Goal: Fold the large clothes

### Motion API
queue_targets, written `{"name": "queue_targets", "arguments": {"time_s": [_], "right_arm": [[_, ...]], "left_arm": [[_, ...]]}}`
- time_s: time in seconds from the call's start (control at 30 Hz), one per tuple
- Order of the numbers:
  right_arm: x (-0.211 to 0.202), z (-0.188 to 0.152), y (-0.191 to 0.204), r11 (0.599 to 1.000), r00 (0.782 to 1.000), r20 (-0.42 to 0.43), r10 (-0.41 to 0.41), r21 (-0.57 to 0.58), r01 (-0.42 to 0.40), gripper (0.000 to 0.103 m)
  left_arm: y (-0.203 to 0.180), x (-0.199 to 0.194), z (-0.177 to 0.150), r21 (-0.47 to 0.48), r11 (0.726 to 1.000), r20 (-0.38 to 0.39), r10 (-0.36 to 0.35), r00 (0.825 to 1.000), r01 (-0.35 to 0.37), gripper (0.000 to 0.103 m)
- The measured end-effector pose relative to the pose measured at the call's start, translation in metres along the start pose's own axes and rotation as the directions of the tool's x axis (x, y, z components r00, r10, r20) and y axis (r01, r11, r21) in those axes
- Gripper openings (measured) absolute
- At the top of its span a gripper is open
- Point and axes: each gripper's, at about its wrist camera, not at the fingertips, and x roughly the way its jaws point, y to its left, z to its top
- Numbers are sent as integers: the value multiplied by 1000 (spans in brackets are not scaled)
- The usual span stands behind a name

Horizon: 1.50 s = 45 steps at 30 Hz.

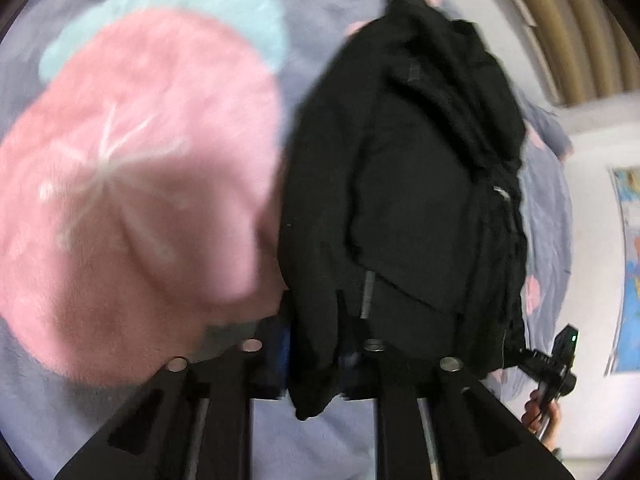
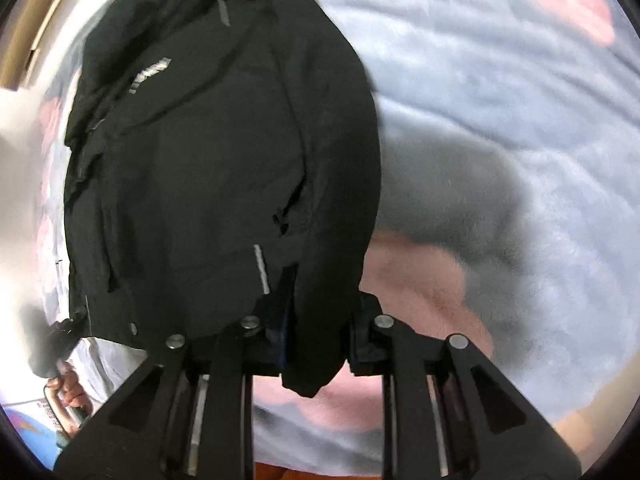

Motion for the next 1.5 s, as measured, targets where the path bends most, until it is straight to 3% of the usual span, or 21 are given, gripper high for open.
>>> {"name": "queue_targets", "arguments": {"time_s": [0.1,0.17,0.23,0.3,0.37,0.4,0.43,0.57,0.73,0.93,1.13,1.23,1.37,1.5], "right_arm": [[2,-1,11,998,999,-8,-37,-57,37,21],[14,3,6,998,998,-53,-29,-49,27,31],[25,6,2,999,996,-89,-14,-34,11,34],[29,5,3,999,995,-95,-13,-49,8,32],[25,5,6,998,996,-91,-5,-61,0,22],[21,6,6,998,997,-82,-4,-70,-2,15],[12,9,9,997,998,-66,0,-77,-5,14],[-25,21,22,994,999,12,52,-98,-51,11],[-64,59,37,989,990,109,91,-130,-77,11],[-103,141,62,981,958,239,159,-144,-127,10],[-124,240,106,974,926,333,176,-196,-115,10],[-112,295,133,977,925,361,120,-210,-45,11],[-66,366,169,973,929,369,-6,-211,90,12],[4,410,180,959,948,293,-126,-207,191,13]], "left_arm": [[-6,-6,1,18,1000,9,-18,1000,18,16],[-1,2,4,1,999,-25,-32,999,32,16],[5,13,7,-25,999,-53,-30,998,29,19],[8,18,7,-43,998,-56,-36,998,33,22],[3,19,7,-31,999,-46,-13,999,11,22],[0,16,7,-16,1000,-37,2,999,-2,13],[-3,11,9,-7,1000,-31,7,999,-7,12],[-15,-25,25,-12,998,57,-55,997,56,10],[-49,-74,67,39,993,191,-116,975,111,10],[-103,-97,152,120,983,291,-170,942,140,10],[-158,-77,267,186,977,321,-161,933,105,10],[-183,-46,333,221,974,329,-127,936,55,11],[-193,16,404,182,983,329,-31,944,-32,12],[-176,88,437,123,986,260,79,962,-114,14]]}}
